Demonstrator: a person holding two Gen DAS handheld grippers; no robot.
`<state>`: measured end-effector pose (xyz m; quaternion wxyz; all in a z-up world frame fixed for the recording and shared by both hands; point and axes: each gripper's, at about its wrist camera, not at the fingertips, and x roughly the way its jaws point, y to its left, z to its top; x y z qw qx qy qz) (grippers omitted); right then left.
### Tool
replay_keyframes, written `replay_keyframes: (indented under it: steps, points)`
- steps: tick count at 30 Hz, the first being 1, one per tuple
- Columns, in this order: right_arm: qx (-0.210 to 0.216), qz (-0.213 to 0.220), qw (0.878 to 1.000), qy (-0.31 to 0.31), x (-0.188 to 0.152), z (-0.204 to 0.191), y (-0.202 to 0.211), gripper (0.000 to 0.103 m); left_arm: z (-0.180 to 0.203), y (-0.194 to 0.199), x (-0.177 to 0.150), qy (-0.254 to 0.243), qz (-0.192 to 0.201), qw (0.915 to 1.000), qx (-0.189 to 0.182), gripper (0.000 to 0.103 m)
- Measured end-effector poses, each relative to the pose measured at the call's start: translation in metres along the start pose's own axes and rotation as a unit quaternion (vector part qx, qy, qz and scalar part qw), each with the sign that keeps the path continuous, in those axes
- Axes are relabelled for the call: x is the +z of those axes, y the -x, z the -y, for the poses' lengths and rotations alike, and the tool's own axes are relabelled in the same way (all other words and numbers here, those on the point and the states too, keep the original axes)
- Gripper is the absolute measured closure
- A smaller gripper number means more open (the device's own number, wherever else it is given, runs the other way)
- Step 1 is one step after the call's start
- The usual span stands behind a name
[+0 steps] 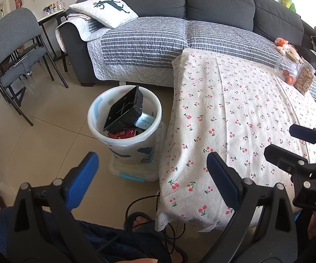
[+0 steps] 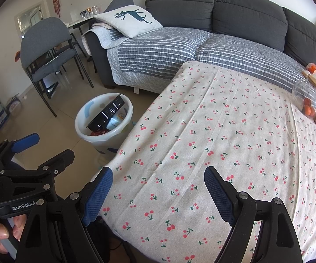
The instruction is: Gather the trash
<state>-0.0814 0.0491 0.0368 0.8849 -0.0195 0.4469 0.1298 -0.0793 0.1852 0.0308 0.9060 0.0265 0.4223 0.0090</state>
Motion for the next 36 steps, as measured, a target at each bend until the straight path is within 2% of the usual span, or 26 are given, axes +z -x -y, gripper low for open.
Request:
replay_keyframes:
  steps: [36]
  points:
    - [0.0, 0.0, 1.0, 0.002, 0.001, 0.0006, 0.0001, 0.016, -0.0022, 0.0009, 0.0001, 0.005, -0.002, 1.0, -0.003, 0.004]
